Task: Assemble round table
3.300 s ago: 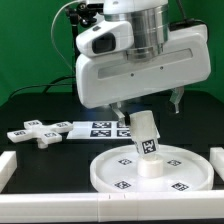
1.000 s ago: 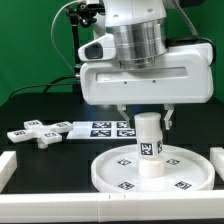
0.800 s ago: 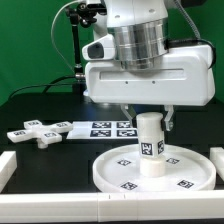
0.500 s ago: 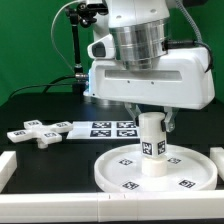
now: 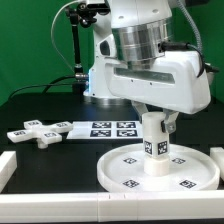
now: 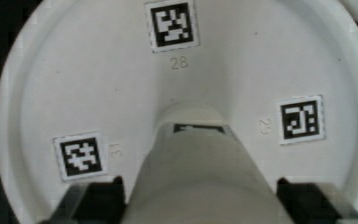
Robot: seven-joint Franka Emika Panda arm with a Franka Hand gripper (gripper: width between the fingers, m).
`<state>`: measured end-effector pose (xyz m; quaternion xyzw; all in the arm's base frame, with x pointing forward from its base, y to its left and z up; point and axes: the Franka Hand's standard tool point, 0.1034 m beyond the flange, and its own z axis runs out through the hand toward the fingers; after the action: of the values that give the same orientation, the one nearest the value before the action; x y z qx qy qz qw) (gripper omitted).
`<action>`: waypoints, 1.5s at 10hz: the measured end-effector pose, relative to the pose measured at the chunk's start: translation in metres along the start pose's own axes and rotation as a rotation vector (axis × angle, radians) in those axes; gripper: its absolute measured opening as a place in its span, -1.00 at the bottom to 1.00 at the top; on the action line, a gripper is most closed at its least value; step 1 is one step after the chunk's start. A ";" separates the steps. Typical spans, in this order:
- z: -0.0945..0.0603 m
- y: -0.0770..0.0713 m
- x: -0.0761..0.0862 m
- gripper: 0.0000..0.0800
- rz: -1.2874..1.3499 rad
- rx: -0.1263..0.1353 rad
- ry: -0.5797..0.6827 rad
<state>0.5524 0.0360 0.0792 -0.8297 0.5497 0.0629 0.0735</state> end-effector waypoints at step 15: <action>-0.003 -0.008 -0.010 0.62 0.149 0.018 -0.061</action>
Offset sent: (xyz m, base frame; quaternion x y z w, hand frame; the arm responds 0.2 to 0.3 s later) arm -0.0086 -0.0020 -0.0069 0.0049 -0.0027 0.3281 0.9446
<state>0.5556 0.0478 0.0845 -0.7835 0.6081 0.0885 0.0925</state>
